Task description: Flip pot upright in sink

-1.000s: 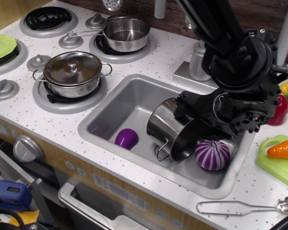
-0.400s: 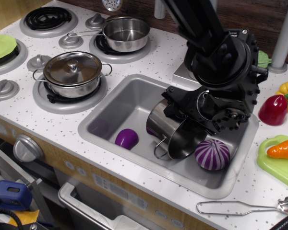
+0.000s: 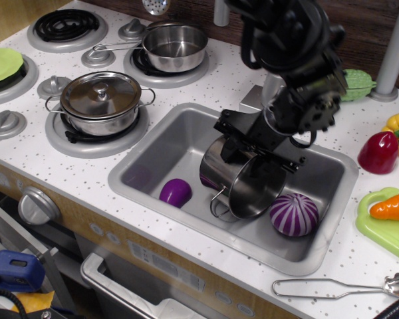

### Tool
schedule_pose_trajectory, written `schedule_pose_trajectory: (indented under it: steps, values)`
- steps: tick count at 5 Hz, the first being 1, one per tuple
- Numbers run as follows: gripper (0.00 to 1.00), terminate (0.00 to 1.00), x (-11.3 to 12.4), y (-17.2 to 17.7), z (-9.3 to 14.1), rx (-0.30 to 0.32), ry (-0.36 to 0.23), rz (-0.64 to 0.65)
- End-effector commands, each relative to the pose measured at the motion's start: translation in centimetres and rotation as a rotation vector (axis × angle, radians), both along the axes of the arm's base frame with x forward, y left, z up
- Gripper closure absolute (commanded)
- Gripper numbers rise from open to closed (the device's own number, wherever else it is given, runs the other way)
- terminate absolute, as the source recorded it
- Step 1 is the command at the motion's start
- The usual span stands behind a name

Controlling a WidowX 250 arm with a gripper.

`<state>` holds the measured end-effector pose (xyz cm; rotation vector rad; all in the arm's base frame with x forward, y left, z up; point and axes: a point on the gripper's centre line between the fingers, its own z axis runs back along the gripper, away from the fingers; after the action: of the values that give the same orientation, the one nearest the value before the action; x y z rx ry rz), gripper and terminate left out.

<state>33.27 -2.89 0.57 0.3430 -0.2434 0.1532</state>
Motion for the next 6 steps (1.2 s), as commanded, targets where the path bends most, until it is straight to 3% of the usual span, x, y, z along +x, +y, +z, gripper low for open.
schedule_pose_trajectory:
  steps: [1, 4, 6]
  values:
    - [1.00, 0.00, 0.5, 0.5, 0.9, -0.088, -0.006, 0.009]
    - [1.00, 0.00, 0.8, 3.5, 0.9, -0.179, 0.030, -0.003]
    - [1.00, 0.00, 0.8, 3.7, -0.5, -0.279, 0.069, 0.039]
